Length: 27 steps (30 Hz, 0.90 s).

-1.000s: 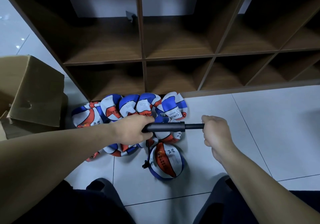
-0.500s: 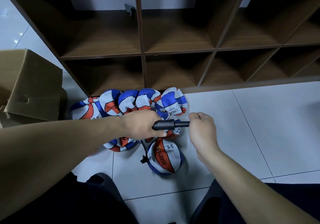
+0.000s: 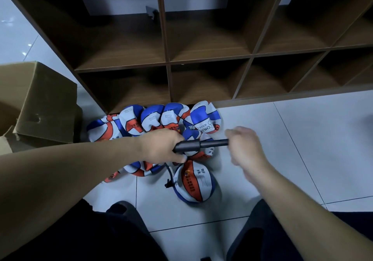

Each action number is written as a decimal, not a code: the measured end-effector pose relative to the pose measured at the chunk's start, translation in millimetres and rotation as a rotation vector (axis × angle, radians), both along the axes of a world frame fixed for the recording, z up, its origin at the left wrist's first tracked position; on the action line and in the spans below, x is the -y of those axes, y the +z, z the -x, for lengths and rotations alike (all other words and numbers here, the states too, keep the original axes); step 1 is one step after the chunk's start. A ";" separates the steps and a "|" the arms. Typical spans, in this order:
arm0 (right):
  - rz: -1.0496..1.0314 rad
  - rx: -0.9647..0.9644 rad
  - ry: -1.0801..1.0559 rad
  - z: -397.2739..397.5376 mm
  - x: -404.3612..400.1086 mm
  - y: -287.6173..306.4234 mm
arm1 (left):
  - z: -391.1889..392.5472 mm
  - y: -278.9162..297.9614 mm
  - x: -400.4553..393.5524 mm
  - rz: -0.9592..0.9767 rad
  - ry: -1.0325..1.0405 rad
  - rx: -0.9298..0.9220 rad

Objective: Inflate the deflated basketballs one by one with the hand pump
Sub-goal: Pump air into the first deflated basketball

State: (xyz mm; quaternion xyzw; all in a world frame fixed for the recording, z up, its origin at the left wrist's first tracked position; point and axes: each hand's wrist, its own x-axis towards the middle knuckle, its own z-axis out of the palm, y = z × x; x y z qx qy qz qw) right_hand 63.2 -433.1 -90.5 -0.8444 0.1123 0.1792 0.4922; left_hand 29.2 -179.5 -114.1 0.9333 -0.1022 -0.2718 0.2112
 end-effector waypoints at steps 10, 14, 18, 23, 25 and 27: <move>0.043 0.047 -0.162 1.2 0.7 3.6 | 2.1 -3.7 -2.0 -0.069 0.064 -0.013; 0.087 0.161 -0.109 12.9 -16.5 1.5 | 2.2 -0.5 2.4 -0.085 0.082 -0.008; 0.054 0.161 -0.107 23.3 -25.7 1.8 | 1.4 3.0 9.8 -0.158 0.059 0.070; 0.019 0.127 -0.102 37.4 -32.4 -3.0 | -1.1 13.5 23.0 -0.215 -0.023 0.149; 0.009 0.108 -0.093 42.3 -34.8 -8.1 | 0.1 13.7 27.2 -0.225 -0.045 0.151; -0.016 0.079 -0.087 47.8 -38.9 -14.4 | 3.3 12.8 29.5 -0.260 -0.078 0.164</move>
